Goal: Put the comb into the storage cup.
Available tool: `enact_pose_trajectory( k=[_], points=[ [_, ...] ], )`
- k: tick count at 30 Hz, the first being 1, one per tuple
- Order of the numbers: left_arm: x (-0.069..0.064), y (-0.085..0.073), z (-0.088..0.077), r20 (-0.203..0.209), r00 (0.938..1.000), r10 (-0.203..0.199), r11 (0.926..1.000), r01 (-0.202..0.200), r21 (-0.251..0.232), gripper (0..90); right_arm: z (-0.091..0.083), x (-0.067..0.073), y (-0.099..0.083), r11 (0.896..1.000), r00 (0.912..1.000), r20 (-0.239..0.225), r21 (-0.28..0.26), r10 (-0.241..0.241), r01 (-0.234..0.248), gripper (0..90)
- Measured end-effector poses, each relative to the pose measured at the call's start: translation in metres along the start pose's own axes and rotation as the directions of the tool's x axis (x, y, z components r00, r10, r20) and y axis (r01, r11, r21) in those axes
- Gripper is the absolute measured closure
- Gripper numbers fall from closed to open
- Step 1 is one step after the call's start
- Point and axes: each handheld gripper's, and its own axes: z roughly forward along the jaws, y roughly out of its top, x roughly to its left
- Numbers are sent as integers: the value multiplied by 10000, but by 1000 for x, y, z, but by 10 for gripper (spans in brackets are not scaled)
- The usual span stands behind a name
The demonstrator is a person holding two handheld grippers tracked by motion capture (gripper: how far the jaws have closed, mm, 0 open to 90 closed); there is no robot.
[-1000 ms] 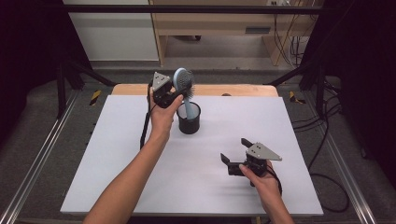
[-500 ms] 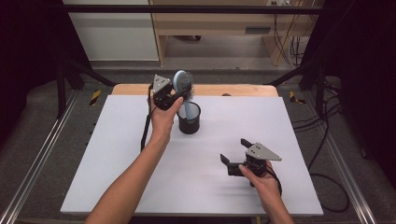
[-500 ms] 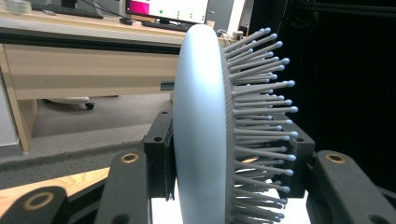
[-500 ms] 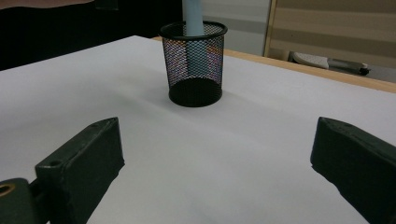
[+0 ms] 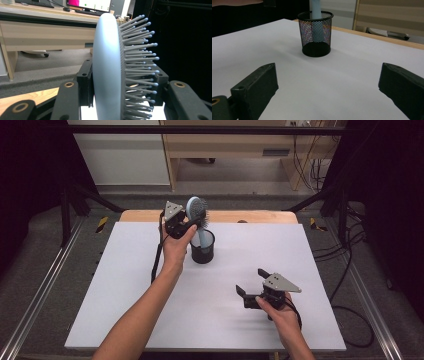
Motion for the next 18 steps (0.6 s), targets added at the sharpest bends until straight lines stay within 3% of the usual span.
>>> enact_pose_trajectory(
  k=[18],
  points=[
    [-4,-9,5,90,10000,-10,9999,8,152,496,1,0,0,10000,10000,-13,35,-12,12,25]
  ],
)
